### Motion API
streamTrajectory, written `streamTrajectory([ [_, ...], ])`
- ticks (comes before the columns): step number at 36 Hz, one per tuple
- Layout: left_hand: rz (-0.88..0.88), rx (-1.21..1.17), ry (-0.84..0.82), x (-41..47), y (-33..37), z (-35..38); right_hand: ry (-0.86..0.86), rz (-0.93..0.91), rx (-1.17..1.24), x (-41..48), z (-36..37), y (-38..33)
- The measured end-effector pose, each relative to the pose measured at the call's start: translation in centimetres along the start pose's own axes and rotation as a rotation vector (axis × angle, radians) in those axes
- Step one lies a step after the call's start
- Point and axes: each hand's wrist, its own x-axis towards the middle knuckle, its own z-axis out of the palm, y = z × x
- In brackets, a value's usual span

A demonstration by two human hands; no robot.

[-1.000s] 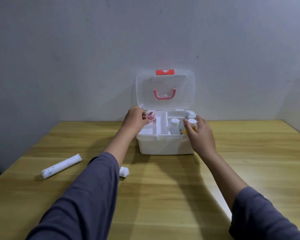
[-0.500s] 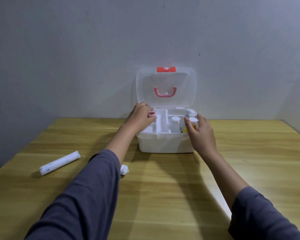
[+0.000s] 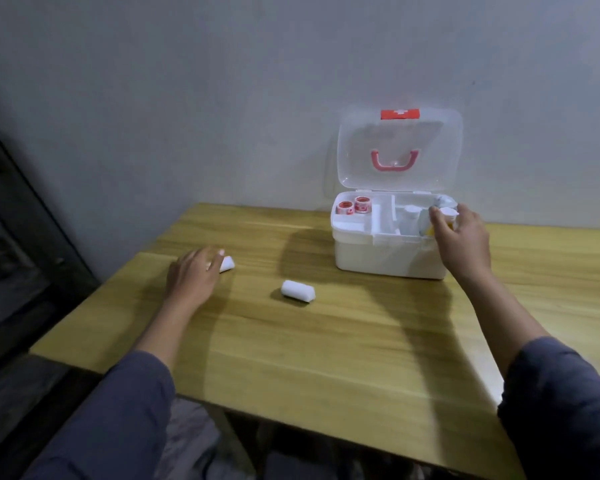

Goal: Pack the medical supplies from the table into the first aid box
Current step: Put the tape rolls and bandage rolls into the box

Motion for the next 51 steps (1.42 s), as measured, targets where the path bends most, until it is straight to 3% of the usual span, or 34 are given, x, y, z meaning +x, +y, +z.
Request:
streamTrajectory([
  [4,-0.052,0.016,-0.100,-0.7,-1.8,0.8,-0.002,0.011,-0.013,-0.2,-0.1,-0.3],
  [8,-0.004,-0.019,-0.181,-0.9,0.8,2.1,-0.019,0.017,-0.018,-0.4,-0.2,-0.3],
  [15,0.187,-0.097,-0.364,-3.6,8.8,3.9,-0.033,0.009,-0.025,-0.7,-0.5,-0.5],
  [19,0.391,0.042,-0.444,-5.6,9.6,3.7,-0.032,-0.001,-0.011,-0.7,-0.4,-0.3],
  [24,0.502,0.201,-0.359,-6.5,8.6,3.7,-0.020,0.008,-0.009,-0.5,-0.2,-0.2],
  [29,0.462,0.284,-0.199,-6.6,8.6,3.9,-0.014,0.021,-0.024,-0.7,0.0,-0.2],
  [33,0.282,0.157,-0.155,-5.3,8.0,3.4,-0.021,0.023,-0.030,-0.9,-0.1,-0.2],
  [36,0.134,-0.022,0.010,-4.0,8.3,2.3,-0.030,0.026,-0.033,-1.0,-0.1,-0.2],
  [40,0.128,-0.150,0.119,-2.2,12.3,0.8,-0.033,0.027,-0.015,-0.9,-0.1,-0.2],
  [46,0.307,-0.141,0.062,-0.6,19.6,1.4,-0.043,0.016,-0.006,-0.8,-0.2,0.1],
  [51,0.300,-0.030,-0.049,-0.3,22.3,3.0,-0.057,0.004,0.035,-0.6,-0.3,0.3],
])
